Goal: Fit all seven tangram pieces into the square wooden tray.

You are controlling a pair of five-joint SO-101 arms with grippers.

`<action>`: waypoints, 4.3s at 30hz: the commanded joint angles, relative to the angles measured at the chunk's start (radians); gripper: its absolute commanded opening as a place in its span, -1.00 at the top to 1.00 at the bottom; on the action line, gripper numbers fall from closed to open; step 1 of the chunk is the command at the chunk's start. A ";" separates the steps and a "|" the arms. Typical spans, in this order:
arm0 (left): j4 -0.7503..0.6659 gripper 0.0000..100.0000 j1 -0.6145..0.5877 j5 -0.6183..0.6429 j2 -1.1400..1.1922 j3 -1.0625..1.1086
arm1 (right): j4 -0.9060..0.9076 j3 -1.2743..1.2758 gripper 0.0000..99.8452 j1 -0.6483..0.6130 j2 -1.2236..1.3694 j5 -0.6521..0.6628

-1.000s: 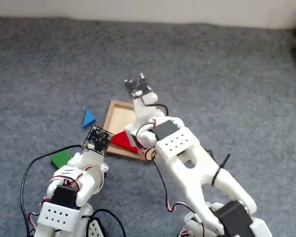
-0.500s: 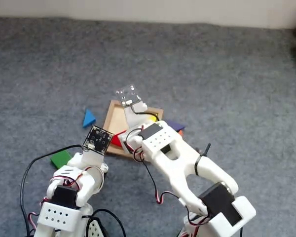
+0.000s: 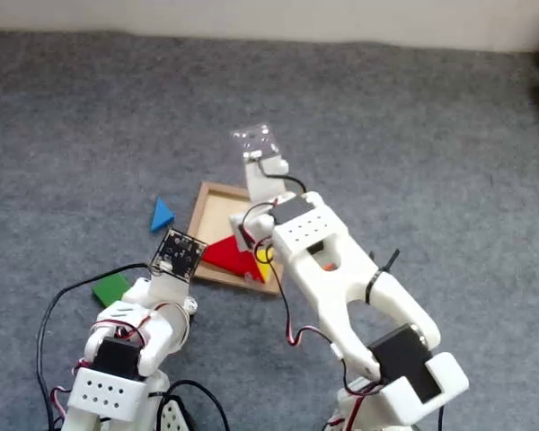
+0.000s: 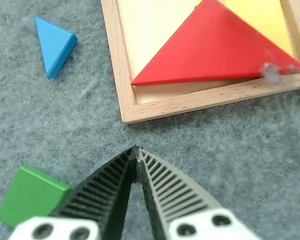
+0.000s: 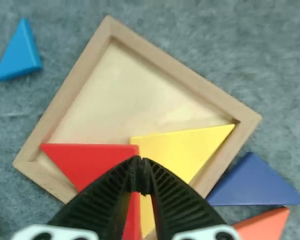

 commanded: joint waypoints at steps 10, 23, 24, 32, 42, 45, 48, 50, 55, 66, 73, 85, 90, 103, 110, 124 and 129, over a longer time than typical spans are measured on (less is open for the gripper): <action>0.000 0.99 -0.004 -0.008 -0.008 0.028 | 0.005 -0.018 0.98 0.036 0.088 -0.008; 0.000 0.99 -0.004 -0.008 -0.008 0.028 | 0.015 -0.018 0.98 0.168 0.177 0.000; 0.000 0.99 -0.004 -0.008 -0.008 0.028 | 0.019 -0.018 0.98 0.179 0.177 0.002; 0.000 0.99 -0.004 -0.008 -0.008 0.028 | 0.185 -0.101 0.98 0.191 0.087 0.112; 0.000 0.99 -0.004 -0.008 -0.008 0.028 | 0.211 -0.097 0.98 0.041 -0.128 -0.066; 0.000 0.99 -0.004 -0.008 -0.008 0.028 | 0.180 -0.097 0.98 -0.013 -0.104 -0.167; 0.000 0.99 -0.004 -0.008 -0.008 0.028 | 0.093 -0.091 0.98 -0.056 -0.054 -0.218; 0.000 0.99 -0.004 -0.008 -0.008 0.028 | 0.074 -0.091 0.98 -0.079 -0.007 -0.227; 0.000 0.99 -0.004 -0.008 -0.008 0.028 | 0.079 -0.090 0.98 -0.094 0.094 -0.221; 0.000 0.99 -0.004 -0.008 -0.008 0.028 | 0.386 -0.076 0.98 0.031 0.124 0.002; 0.000 0.99 -0.004 -0.008 -0.008 0.028 | 0.455 -0.084 0.98 0.053 -0.168 0.006; 0.000 0.99 -0.004 -0.008 -0.008 0.028 | 0.450 0.067 0.52 0.200 -0.401 -0.173; 0.000 0.99 -0.004 -0.008 -0.008 0.028 | 0.364 0.067 0.49 0.157 -0.292 -0.180; 0.000 0.99 -0.004 -0.008 -0.008 0.028 | 0.266 0.056 0.49 0.157 0.064 -0.176; 0.000 0.99 -0.004 -0.008 -0.008 0.028 | 0.197 0.056 0.49 0.213 0.124 -0.169; 0.000 0.99 -0.004 -0.008 -0.008 0.028 | 0.206 0.056 0.84 0.213 0.101 -0.055; 0.000 0.99 -0.004 -0.008 -0.008 0.028 | 0.280 0.062 0.84 0.208 -0.073 -0.052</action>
